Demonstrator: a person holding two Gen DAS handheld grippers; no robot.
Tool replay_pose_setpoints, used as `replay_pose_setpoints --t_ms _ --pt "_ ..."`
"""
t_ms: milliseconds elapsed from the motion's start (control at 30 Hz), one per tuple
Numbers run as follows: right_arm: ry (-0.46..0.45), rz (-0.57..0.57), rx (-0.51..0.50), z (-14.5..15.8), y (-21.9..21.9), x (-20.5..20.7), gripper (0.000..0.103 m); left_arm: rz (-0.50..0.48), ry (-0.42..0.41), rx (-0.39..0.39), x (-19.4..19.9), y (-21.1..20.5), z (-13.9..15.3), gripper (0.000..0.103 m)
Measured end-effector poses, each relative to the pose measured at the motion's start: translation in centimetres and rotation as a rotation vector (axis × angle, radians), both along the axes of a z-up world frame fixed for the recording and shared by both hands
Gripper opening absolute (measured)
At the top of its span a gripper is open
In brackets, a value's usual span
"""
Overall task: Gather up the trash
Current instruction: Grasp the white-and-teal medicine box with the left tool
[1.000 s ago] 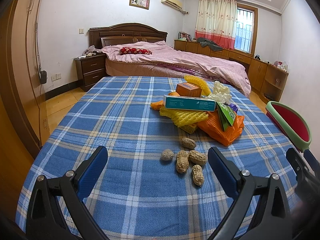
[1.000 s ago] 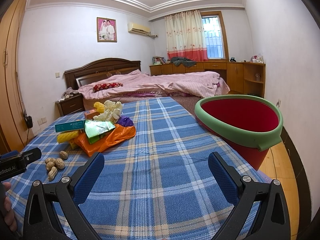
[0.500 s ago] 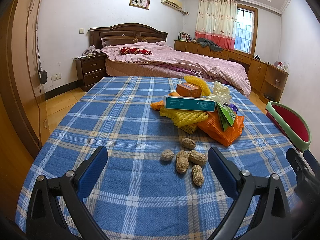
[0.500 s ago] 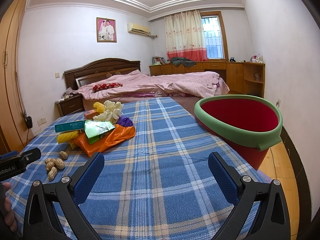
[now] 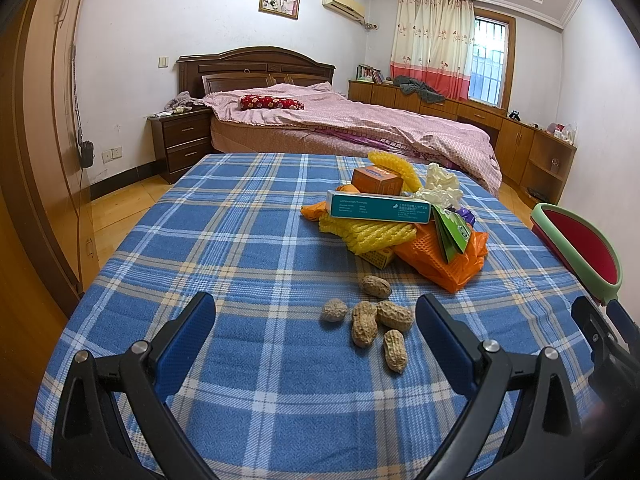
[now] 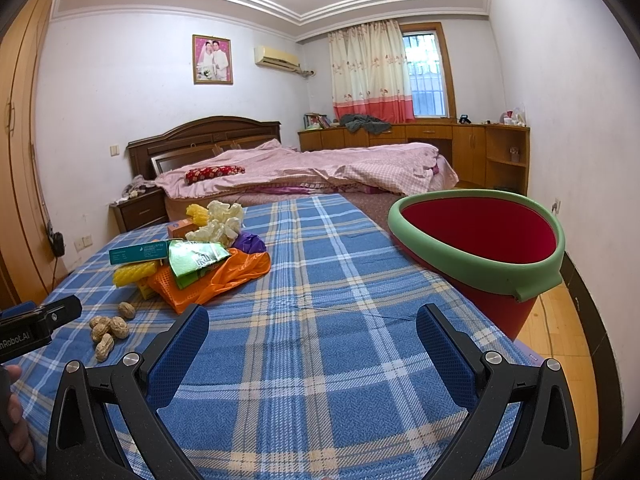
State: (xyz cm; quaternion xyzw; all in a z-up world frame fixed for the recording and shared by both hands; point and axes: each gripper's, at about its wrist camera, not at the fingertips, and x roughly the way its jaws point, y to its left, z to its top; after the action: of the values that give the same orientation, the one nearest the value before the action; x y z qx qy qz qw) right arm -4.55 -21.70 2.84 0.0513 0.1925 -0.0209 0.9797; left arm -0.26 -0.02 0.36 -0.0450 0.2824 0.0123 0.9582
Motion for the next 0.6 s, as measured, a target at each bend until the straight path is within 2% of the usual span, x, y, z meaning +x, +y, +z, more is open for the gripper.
replay_pose_setpoints --t_ms 367,600 --pt "0.009 0.011 0.001 0.2 -0.1 -0.2 0.103 -0.015 0.013 0.0 0.1 0.1 0.1 0.099" --pt "0.092 0.068 0.036 0.9 -0.6 0.7 0.103 -0.072 0.039 0.015 1.5 -0.5 1.4 0.099"
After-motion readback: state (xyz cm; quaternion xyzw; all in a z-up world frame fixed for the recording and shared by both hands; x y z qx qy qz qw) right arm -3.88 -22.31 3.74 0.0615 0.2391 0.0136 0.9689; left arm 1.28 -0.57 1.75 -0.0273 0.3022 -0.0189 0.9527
